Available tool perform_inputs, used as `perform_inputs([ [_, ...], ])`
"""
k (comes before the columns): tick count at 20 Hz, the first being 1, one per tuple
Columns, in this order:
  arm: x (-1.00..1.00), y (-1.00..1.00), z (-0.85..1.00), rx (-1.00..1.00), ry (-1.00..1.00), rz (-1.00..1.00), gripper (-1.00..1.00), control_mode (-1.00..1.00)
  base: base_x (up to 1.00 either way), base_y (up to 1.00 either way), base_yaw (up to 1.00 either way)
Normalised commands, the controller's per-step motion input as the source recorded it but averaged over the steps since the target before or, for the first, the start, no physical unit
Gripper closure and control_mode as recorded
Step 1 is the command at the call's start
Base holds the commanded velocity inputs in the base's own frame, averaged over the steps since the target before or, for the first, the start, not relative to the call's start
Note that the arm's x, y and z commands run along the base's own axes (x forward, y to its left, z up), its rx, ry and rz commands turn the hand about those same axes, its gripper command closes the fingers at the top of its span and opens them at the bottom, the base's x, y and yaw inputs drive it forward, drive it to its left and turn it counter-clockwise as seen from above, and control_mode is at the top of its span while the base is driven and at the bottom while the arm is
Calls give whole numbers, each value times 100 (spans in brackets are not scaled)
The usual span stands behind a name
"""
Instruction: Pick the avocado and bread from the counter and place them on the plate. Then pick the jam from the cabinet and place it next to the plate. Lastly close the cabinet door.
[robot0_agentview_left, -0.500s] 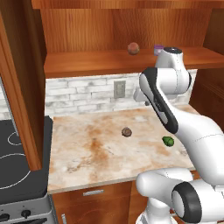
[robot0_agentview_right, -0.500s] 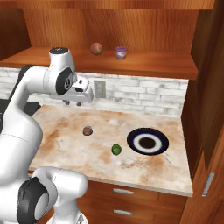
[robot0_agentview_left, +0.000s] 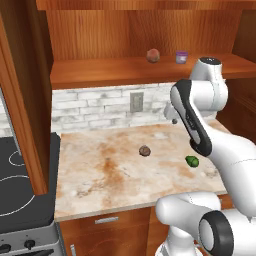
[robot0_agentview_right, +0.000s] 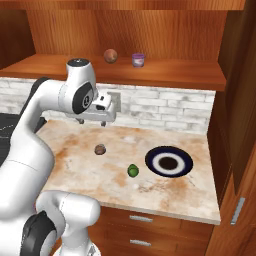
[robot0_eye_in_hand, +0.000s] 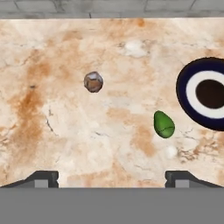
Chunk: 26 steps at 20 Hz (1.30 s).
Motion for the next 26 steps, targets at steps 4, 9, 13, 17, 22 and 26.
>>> perform_inputs([
  [4, -11, -73, -33, -1, 0, 0, -100, -100, 0, 0, 0],
  [9, -1, -64, -43, -6, 0, 0, -100, -100, 0, 0, 0],
  [13, 9, -51, -49, -7, 1, 4, -100, -100, 0, 0, 0],
  [17, 24, -40, -55, -8, 3, 5, -100, -100, 0, 0, 0],
  [22, 36, -31, -58, -8, 3, 4, -100, -100, 0, 0, 0],
  [26, 49, -23, -54, -7, 1, 3, -100, -100, 0, 0, 0],
])
